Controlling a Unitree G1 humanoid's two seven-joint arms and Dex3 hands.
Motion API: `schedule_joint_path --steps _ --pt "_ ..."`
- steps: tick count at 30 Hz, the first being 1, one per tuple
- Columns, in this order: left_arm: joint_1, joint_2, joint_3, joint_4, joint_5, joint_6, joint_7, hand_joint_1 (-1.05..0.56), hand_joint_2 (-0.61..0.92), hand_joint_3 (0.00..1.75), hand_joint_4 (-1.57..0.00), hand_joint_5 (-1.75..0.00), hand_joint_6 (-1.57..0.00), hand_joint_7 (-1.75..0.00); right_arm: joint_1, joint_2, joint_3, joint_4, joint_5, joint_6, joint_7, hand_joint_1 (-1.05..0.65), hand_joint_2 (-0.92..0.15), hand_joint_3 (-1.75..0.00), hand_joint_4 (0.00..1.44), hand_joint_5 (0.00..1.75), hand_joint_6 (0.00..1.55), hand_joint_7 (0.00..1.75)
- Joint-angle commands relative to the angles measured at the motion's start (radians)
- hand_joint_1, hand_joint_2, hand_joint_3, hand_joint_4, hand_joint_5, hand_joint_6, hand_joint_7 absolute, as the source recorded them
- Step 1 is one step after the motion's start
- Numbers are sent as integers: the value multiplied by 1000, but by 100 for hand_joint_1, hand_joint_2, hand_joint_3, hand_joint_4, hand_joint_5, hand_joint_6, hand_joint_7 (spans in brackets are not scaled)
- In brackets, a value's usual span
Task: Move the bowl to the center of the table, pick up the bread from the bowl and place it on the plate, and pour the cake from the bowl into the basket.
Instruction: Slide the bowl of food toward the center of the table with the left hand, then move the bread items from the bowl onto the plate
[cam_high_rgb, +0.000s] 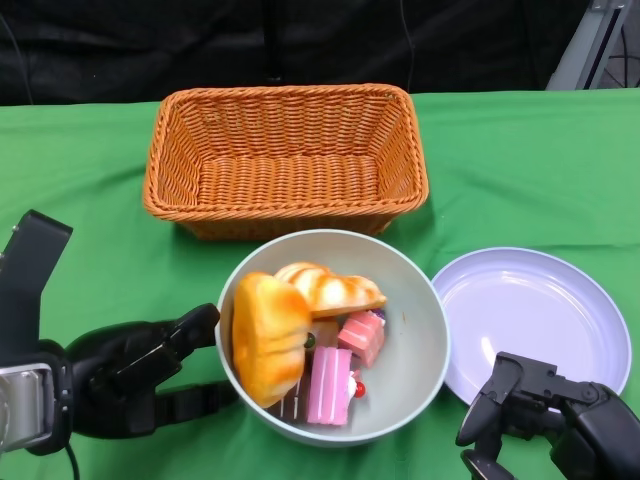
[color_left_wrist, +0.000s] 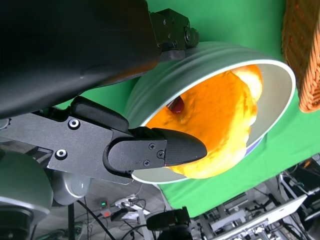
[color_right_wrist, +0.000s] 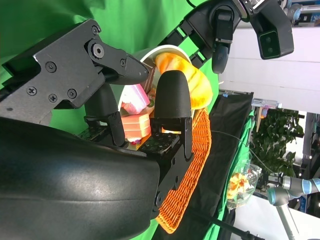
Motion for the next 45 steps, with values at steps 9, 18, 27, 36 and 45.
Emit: schedule_joint_path --steps 9,18,27,36,45 --pt "-17 20 57 -17 -23 -9 11 -67 92 41 0 0 0 0 -2 -7 -1 6 4 -13 -4 -5 -50 -96 63 165 59 142" --pt "-10 70 85 39 12 -112 12 -67 92 41 0 0 0 0 -1 -9 -4 8 14 -11 1 -6 -50 -96 62 166 59 142" --pt "14 82 151 50 66 -250 77 -64 92 34 0 0 -3 -1 -6 -9 -4 17 11 -16 3 -5 -51 -95 62 166 59 142" --pt "39 -37 256 164 163 -696 223 -45 92 30 -59 -11 -53 -6 -13 -7 -4 31 19 -15 7 -4 -52 -95 62 165 58 141" --pt "0 -87 260 448 259 -1276 201 -10 92 27 -93 -94 -119 -21 5 -10 -26 27 8 -49 -4 -3 -47 -102 63 156 59 129"
